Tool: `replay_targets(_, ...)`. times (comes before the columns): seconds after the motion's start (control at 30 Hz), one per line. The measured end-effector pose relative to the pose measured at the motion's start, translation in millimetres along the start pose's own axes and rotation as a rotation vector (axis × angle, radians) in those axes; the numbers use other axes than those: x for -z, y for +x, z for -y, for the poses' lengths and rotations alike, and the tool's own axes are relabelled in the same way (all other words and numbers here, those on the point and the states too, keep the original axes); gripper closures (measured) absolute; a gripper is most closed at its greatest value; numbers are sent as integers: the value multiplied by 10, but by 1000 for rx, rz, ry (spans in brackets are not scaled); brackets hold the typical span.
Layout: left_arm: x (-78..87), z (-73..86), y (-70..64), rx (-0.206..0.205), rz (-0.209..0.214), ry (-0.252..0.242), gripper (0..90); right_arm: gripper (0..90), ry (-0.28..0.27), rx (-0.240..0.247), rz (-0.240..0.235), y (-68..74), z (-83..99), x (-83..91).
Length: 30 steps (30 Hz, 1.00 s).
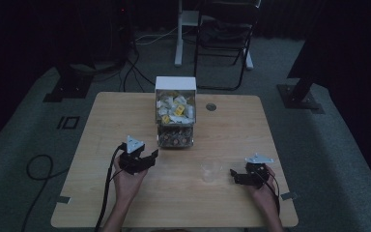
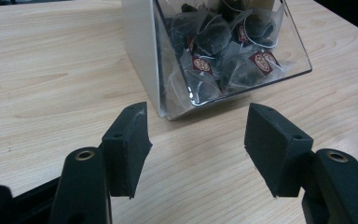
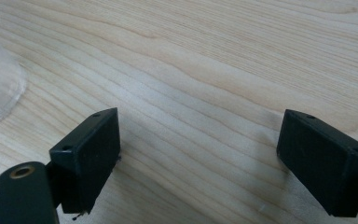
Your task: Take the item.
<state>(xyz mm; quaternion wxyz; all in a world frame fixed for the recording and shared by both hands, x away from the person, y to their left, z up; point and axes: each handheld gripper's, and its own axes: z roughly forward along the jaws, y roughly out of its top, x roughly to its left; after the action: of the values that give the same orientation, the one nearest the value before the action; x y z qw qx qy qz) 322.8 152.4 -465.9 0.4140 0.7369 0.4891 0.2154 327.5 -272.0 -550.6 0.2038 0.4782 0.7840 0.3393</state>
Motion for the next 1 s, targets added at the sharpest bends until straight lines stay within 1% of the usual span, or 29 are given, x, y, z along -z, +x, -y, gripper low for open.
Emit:
replay_targets(0.23,-35,-34,-60,-21,7,0,410,131,0,0,0,0,0,0)
replay_targets(0.43,-63,-71,-112,-47,5,1,409,131,0,1,0,-1,0,0)
replay_targets(0.5,-77,-78,-130,-53,10,-1,409,130,-1,1,0,-1,0,0)
replay_targets(0.6,-105,-89,-162,-64,29,-8,409,131,0,0,0,0,0,0)
replay_targets(0.7,-137,-102,-202,-82,44,-7,409,131,0,1,0,-1,0,0)
replay_targets(0.8,-172,-110,-237,-88,49,-3,409,131,-1,1,0,-1,0,-1)
replay_targets(1.0,-242,-129,-290,-117,52,5,409,130,0,0,0,-1,0,0)
